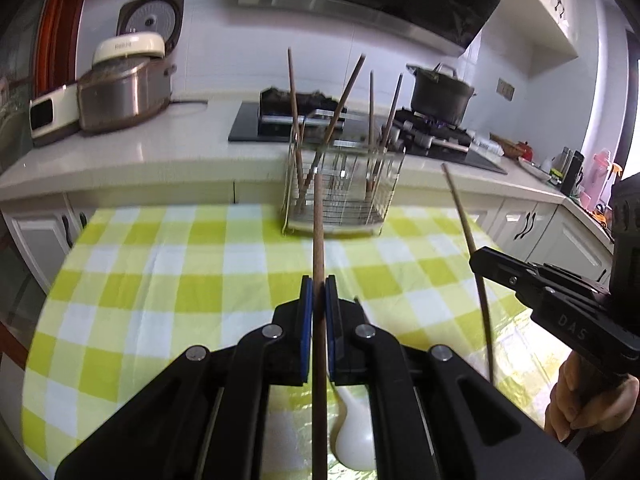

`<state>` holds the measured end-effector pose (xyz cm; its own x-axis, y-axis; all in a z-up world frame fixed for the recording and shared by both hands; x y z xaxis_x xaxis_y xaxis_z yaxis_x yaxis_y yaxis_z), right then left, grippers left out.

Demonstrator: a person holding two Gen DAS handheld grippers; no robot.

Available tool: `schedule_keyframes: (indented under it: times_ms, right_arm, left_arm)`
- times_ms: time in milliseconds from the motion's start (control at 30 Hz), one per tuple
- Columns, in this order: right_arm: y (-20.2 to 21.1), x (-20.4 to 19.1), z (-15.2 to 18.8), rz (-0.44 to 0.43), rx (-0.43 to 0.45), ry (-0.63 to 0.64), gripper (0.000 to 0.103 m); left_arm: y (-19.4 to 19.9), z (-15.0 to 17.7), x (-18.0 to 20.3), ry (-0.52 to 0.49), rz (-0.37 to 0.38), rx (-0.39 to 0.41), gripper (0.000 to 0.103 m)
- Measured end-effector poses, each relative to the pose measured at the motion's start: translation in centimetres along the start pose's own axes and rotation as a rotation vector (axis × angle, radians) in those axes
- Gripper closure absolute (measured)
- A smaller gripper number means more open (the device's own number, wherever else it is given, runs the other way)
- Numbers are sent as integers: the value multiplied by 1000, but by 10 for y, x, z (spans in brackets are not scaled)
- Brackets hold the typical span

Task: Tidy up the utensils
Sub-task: 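Lift both held chopsticks upright and carry them toward the wire rack, then lower both held chopsticks down into the wire rack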

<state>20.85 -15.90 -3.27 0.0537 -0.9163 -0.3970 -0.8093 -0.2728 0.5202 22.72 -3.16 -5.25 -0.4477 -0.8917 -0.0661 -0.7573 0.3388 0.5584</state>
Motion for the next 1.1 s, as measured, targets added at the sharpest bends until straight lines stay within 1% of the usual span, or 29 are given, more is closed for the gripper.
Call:
schedule_keyframes:
  times_ms: [100, 300, 433, 700, 1000, 1100]
  right_arm:
    - [9, -2, -9, -6, 36, -4, 97]
    - [18, -4, -15, -1, 69, -4, 97]
    - [24, -6, -20, 2, 89, 2, 97]
    - [34, -12, -33, 1, 121, 25, 97]
    - [50, -22, -58, -1, 196, 60, 97]
    - [53, -27, -68, -5, 223, 71, 97]
  left_arm:
    - [9, -10, 2, -7, -5, 23, 97]
    - [18, -21, 8, -39, -9, 46, 97]
    - [27, -32, 10, -68, -27, 76, 97]
    - [27, -51, 12, -106, -41, 93, 97]
    - [43, -77, 19, -118, -51, 154, 97]
    - [46, -85, 20, -127, -67, 175, 97]
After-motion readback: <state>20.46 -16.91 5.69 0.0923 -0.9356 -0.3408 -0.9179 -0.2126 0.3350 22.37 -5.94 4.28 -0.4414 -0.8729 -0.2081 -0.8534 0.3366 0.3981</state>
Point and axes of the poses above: each gripper's, at about its wrist camera, not at the fingertips, and y roughly against the way its jaws point, x to its right, z to its underside, the point moved 10 cm from there along -y, roughly the way its jaws point, and after that the axes turned 14 degrees about -y, right-handed, at the moved point
